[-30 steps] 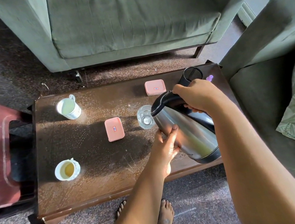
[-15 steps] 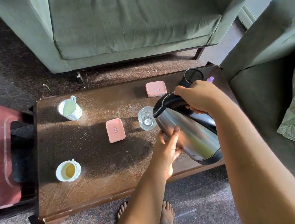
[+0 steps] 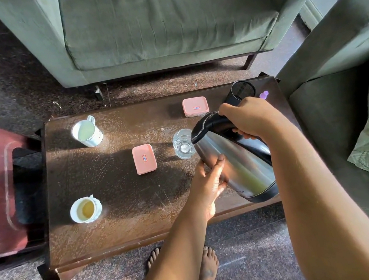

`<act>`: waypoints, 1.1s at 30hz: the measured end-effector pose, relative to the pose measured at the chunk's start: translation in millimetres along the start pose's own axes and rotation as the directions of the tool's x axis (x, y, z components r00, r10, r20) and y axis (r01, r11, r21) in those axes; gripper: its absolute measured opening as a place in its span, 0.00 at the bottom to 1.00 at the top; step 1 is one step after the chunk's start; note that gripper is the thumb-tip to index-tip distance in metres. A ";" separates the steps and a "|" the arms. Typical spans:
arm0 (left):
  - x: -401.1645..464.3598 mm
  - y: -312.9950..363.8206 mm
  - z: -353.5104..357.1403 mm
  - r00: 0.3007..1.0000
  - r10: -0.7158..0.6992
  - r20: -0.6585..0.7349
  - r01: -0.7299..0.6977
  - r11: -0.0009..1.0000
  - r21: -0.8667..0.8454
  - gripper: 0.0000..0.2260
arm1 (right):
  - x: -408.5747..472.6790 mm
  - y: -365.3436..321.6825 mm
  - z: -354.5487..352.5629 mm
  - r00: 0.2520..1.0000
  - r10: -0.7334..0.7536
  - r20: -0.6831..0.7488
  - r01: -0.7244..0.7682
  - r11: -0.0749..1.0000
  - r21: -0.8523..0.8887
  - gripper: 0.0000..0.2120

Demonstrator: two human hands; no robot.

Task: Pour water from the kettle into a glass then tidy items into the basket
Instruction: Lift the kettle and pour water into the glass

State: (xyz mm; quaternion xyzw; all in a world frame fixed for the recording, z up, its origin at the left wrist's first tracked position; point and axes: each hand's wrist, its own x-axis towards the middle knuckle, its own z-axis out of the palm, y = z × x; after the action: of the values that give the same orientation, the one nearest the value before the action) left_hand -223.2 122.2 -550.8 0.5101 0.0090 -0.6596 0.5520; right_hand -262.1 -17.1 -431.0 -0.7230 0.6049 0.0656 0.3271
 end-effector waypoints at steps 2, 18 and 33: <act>-0.3 -0.6 0.4 1.000 0.004 -0.007 -0.004 1.000 0.001 0.17 | -0.7 0.3 0.2 1.000 -0.002 -0.002 0.002 1.000 0.009 0.24; -2.4 2.8 1.4 1.000 0.011 -0.005 -0.011 1.000 -0.003 0.17 | 0.3 -1.1 -1.3 1.000 0.003 0.002 -0.003 1.000 0.012 0.25; 0.7 4.3 -4.6 1.000 0.003 0.001 -0.003 1.000 0.019 0.19 | 1.6 -5.0 3.4 1.000 -0.009 0.005 0.008 1.000 0.006 0.24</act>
State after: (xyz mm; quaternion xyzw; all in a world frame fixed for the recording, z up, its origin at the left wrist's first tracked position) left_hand -216.8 122.7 -551.2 0.5148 0.0020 -0.6592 0.5481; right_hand -256.1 -16.2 -432.5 -0.7244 0.6012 0.0642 0.3310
